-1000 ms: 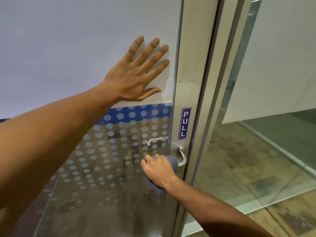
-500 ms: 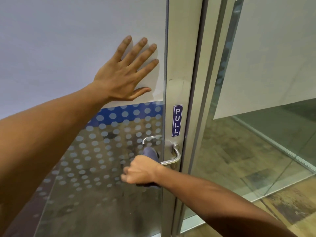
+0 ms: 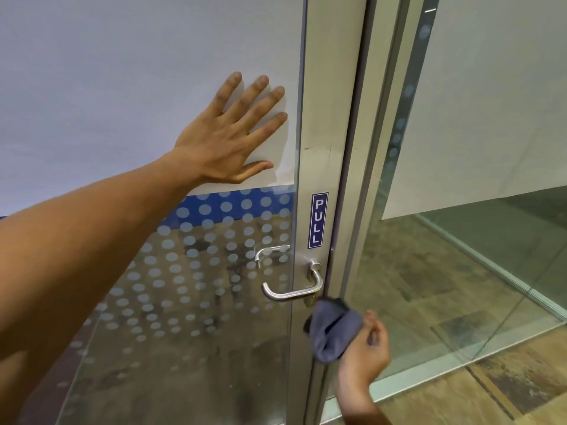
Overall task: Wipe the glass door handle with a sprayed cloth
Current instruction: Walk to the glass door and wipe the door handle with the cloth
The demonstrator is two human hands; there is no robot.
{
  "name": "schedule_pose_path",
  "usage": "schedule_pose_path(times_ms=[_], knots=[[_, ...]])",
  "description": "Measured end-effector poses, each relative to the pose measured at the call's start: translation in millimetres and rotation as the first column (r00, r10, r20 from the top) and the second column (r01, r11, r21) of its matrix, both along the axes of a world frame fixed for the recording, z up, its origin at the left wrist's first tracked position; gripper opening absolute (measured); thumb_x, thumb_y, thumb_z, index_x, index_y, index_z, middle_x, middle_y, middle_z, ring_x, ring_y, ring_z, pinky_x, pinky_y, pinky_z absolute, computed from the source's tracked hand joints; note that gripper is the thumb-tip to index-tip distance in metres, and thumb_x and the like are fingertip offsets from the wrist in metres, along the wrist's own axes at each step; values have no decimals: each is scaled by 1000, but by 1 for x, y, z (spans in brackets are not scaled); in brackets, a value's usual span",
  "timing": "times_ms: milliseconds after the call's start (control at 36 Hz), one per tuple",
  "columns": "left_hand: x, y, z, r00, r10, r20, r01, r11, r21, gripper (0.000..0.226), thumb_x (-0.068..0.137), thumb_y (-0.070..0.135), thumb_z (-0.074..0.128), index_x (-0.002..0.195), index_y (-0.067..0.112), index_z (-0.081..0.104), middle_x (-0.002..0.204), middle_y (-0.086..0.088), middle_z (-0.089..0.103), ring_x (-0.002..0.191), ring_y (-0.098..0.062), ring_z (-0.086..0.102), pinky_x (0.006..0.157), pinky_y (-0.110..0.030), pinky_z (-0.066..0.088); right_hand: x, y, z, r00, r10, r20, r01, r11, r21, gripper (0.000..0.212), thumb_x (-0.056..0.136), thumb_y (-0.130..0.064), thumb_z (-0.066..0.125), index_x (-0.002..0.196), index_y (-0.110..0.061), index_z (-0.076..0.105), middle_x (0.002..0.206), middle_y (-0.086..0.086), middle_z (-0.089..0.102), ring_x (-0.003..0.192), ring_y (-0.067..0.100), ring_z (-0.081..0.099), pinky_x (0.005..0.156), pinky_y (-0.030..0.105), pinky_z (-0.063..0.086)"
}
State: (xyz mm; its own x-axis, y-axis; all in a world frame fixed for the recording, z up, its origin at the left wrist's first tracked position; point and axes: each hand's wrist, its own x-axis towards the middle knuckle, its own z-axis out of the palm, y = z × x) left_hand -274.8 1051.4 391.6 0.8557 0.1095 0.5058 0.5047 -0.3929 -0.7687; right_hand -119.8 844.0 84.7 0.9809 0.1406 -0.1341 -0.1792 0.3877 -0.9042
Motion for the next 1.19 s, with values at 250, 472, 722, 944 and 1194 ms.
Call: schedule_pose_path(times_ms=[250,472,722,944,1194], knots=[[0,0,1,1000,-8,4,9,1000,-16,88,95,73,3,162,16,0,170,-16,-5,157,-39,-4,123,-57,-5,4,48,50,941,28,338,-28,1000,-4,19,93,0,63,111,-1,67,105,14,68,84,-14,63,77,3,43],[0,1,0,1000,-17,7,18,1000,-17,87,96,72,6,163,16,3,170,-17,-3,157,-40,-2,123,-57,-5,-36,71,2,317,609,727,76,747,-660,43,93,-55,53,118,-23,66,127,-9,66,136,16,48,123,51,-3],[1,1,0,1000,-14,8,14,1000,-26,87,95,72,6,163,17,3,170,-16,-3,157,-40,-2,123,-57,-4,-73,68,-5,135,646,752,-211,760,-615,66,70,12,60,132,-14,60,134,1,63,133,10,49,123,30,13],[1,3,0,999,-30,15,30,999,-26,87,95,71,8,162,17,2,170,-17,-2,157,-40,-2,124,-57,-3,-132,24,-58,415,862,289,-812,495,-308,34,84,-7,57,106,-23,77,108,-11,77,106,9,70,94,20,50],[0,2,-1,999,-27,20,27,999,-35,87,95,72,8,162,17,3,170,-16,-3,157,-39,-3,123,-58,-4,-13,-11,-66,841,513,-172,-499,858,120,30,93,-8,56,119,-19,67,103,0,75,95,20,73,80,38,62]])
